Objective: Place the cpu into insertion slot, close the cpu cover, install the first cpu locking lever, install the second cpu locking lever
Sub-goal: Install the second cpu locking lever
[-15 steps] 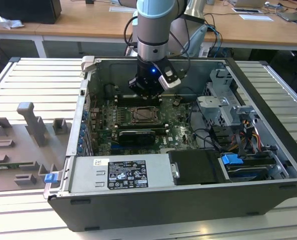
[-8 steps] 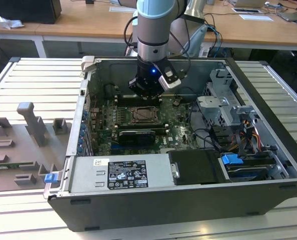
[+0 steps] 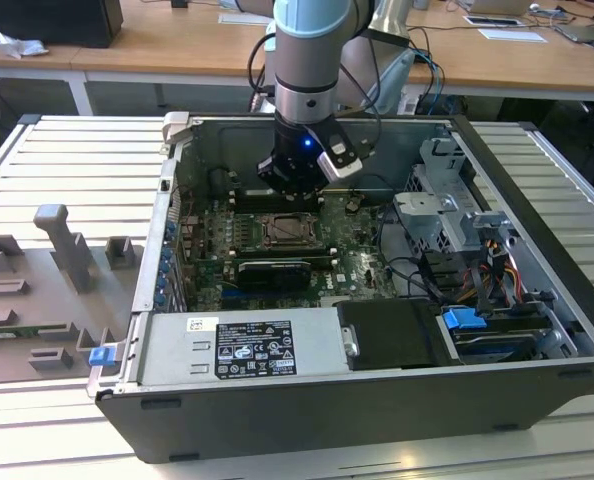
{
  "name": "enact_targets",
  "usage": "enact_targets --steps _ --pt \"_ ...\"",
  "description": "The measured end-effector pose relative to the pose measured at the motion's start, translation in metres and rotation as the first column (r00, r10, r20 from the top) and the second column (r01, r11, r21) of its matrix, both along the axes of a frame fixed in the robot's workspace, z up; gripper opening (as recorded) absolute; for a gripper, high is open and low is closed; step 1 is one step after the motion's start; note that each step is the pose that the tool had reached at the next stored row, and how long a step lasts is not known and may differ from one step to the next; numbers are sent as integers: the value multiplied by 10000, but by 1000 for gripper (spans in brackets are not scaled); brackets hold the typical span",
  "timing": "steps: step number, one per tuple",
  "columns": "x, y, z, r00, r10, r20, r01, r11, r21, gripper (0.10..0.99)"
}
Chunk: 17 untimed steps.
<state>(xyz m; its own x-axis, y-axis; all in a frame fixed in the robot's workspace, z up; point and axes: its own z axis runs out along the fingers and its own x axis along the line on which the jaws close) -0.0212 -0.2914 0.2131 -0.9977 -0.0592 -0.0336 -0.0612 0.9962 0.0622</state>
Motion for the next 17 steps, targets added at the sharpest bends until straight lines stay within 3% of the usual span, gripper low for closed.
enact_targets --steps 14,15,17 --pt "0 -75 0 10000 0 0 0 10000 1 106" --pt "0 -82 9 10000 -1 0 1 10000 7 106" --pt "0 -83 136 10000 0 0 0 10000 9 106"
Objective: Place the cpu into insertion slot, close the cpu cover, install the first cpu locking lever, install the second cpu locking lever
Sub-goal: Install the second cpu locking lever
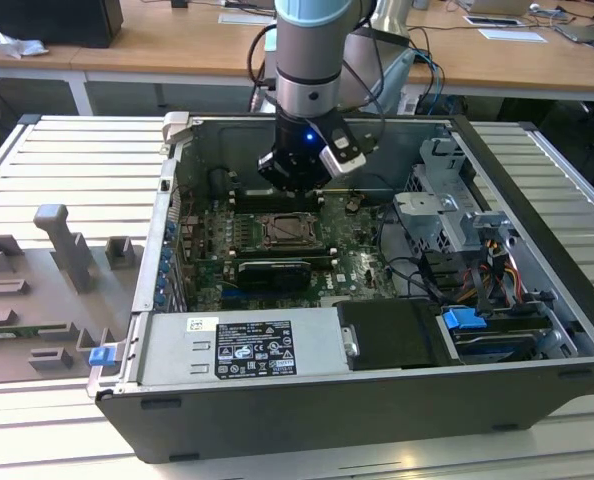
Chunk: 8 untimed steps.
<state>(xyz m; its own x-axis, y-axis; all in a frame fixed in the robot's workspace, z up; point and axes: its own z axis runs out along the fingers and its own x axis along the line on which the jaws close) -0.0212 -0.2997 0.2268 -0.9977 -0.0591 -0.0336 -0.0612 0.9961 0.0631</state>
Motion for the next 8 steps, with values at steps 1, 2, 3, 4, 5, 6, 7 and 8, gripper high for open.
enact_targets --steps 1,2,3,4,5,6,7,8 --pt "0 0 43 10000 0 0 0 10000 0 106" --pt "0 0 63 10000 0 1 0 10000 1 106" --pt "0 0 99 10000 0 0 0 10000 0 106" --pt "0 0 129 10000 0 0 0 10000 -1 106" --pt "0 0 142 10000 0 1 0 10000 1 106" --pt "0 0 153 10000 0 1 0 10000 1 106" --pt "0 0 155 10000 0 2 0 10000 2 106" --pt "1 -2 156 10000 2 2 -2 10000 3 106"
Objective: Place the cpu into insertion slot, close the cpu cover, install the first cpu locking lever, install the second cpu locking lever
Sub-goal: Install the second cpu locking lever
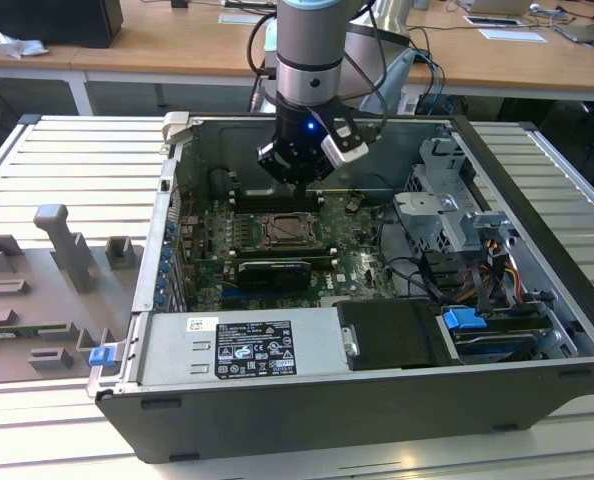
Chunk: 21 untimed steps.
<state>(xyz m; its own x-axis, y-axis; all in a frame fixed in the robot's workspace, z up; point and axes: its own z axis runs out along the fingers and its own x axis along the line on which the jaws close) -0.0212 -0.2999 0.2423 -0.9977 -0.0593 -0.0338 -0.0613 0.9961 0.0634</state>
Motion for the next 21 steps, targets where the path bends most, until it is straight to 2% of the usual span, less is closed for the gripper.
enact_targets --steps 9,16,21 --pt "-1 -102 1 10000 -2 -2 2 10000 -3 106" --pt "0 -214 1 10000 -1 -1 1 10000 -2 106" --pt "-1 -223 35 10000 -2 -1 2 10000 -3 106"
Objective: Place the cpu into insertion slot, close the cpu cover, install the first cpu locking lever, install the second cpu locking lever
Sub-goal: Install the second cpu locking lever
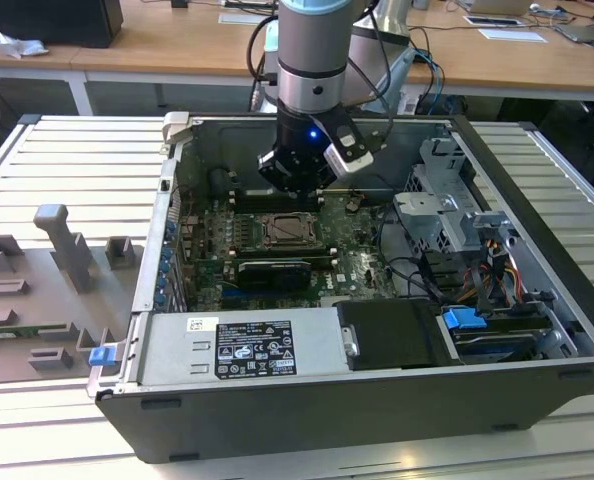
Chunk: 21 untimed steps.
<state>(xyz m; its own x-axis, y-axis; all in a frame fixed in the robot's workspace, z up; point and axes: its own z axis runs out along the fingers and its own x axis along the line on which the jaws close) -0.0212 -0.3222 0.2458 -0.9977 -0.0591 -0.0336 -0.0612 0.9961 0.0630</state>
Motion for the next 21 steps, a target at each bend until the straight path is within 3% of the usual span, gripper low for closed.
enact_targets --steps 4,12,21 --pt "1 -6 43 10000 2 1 -2 10000 2 106" --pt "0 -72 43 10000 0 1 0 10000 2 106" --pt "0 -99 41 10000 0 0 0 10000 2 106"
